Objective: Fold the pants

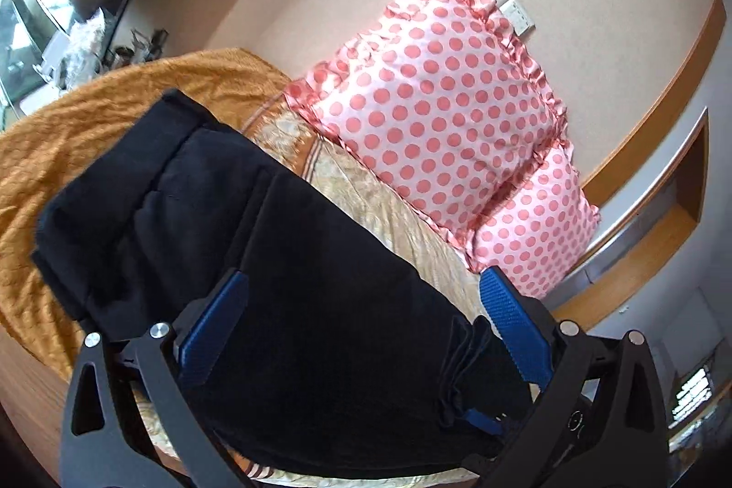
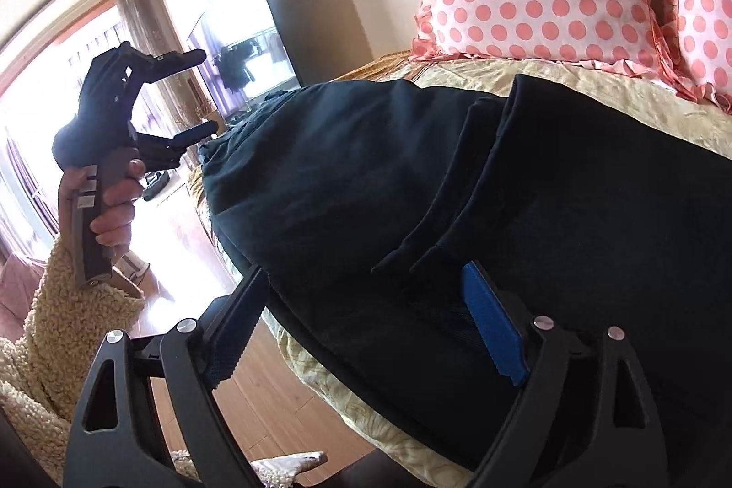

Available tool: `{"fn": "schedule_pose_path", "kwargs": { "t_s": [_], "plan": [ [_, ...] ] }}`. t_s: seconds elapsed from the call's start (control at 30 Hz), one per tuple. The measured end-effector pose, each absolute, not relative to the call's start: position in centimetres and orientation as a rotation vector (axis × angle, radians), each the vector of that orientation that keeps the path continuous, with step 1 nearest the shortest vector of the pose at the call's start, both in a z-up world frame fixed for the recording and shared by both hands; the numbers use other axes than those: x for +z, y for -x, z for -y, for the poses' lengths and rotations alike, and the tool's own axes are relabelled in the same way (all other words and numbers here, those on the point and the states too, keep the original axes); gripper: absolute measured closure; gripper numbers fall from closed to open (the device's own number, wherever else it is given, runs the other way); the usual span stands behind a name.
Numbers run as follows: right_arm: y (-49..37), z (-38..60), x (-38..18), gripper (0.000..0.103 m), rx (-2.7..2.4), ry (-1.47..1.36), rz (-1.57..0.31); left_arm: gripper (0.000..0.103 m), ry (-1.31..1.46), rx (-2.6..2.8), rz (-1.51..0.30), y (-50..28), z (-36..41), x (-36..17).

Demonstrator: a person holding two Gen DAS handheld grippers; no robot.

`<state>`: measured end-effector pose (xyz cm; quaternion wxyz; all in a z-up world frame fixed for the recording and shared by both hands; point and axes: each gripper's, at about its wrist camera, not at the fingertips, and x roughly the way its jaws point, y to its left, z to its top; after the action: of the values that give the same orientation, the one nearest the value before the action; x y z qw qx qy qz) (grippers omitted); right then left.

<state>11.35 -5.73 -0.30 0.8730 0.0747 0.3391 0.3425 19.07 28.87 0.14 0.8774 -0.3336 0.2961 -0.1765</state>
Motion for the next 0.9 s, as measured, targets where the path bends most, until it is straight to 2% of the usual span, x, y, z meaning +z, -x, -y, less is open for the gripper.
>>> {"fn": "schedule_pose_path", "kwargs": {
  "t_s": [0.17,0.43,0.67,0.9],
  "plan": [
    [-11.0,6.1,0.0,0.011,0.726,-0.169,-0.704,0.002,0.741,-0.28,-0.779,-21.6,-29.5,-4.3],
    [-11.4,6.4,0.1,0.011,0.742,-0.208,-0.708,0.002,0.646,-0.259,-0.712,-19.1,-29.0,-3.3],
    [-11.3,6.9,0.1,0.011,0.75,-0.23,-0.698,0.002,0.748,-0.163,-0.621,-14.7,-34.9,-1.7],
    [-11.0,6.4,0.0,0.011,0.771,-0.233,-0.698,0.002,0.939,-0.07,-0.659,-14.6,-39.0,-4.9]
  ]
}}
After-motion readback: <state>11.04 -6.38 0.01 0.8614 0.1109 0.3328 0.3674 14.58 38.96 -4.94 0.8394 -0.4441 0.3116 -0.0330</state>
